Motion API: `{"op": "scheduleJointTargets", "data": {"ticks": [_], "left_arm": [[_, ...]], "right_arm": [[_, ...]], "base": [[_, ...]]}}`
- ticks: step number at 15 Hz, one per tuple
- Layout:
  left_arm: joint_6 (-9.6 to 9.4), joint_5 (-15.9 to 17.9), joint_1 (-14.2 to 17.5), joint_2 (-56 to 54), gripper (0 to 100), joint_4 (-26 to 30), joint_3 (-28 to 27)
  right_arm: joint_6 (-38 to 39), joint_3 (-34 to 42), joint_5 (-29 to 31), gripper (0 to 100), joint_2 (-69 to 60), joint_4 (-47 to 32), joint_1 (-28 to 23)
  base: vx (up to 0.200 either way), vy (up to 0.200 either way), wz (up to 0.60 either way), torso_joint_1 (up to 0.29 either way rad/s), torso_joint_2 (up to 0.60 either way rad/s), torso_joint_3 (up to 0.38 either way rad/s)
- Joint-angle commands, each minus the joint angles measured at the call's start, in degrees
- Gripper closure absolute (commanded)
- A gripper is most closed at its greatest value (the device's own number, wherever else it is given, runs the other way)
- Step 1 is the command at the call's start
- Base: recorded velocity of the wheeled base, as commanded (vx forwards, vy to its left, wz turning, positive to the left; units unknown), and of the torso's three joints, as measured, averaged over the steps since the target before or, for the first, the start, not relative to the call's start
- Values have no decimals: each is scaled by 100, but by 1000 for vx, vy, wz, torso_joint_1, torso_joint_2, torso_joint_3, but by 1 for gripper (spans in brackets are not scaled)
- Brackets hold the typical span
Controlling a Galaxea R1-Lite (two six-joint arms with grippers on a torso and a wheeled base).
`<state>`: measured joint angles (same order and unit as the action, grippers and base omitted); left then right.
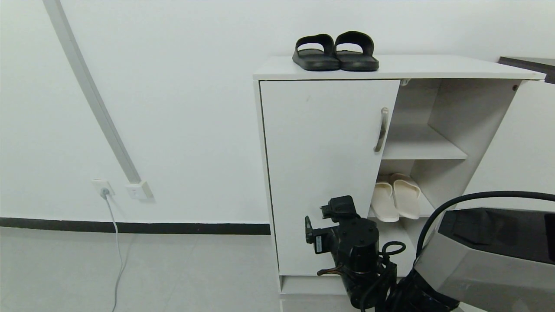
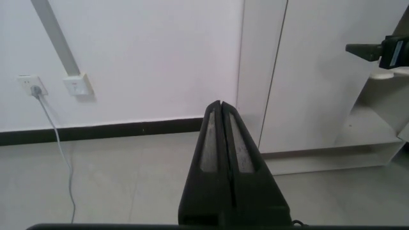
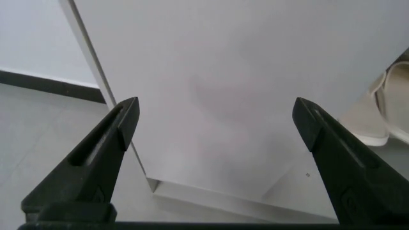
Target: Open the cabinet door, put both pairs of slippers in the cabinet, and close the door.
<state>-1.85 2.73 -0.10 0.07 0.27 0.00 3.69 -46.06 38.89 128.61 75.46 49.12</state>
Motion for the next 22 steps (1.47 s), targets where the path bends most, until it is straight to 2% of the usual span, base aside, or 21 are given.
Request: {"op": "scheduleJointTargets", "data": {"ticks": [1,7,15,22], "left_arm": [[1,-1,1,1,100,0,0],[1,-1,1,1,100,0,0],[1,-1,1,1,100,0,0],[1,-1,1,1,100,0,0]], "right_arm": [[0,18,-4,0,24,4,-16],[0,9,5,0,24,21,-34],[-9,62,5,0,24,21,-34],[-9,97,5,0,-3,21,-34]], "base": [[0,0,0,0,0,0],[0,0,0,2,-31,-31],[0,0,0,74,-411,-336],[0,0,0,154,-475,-327]]}}
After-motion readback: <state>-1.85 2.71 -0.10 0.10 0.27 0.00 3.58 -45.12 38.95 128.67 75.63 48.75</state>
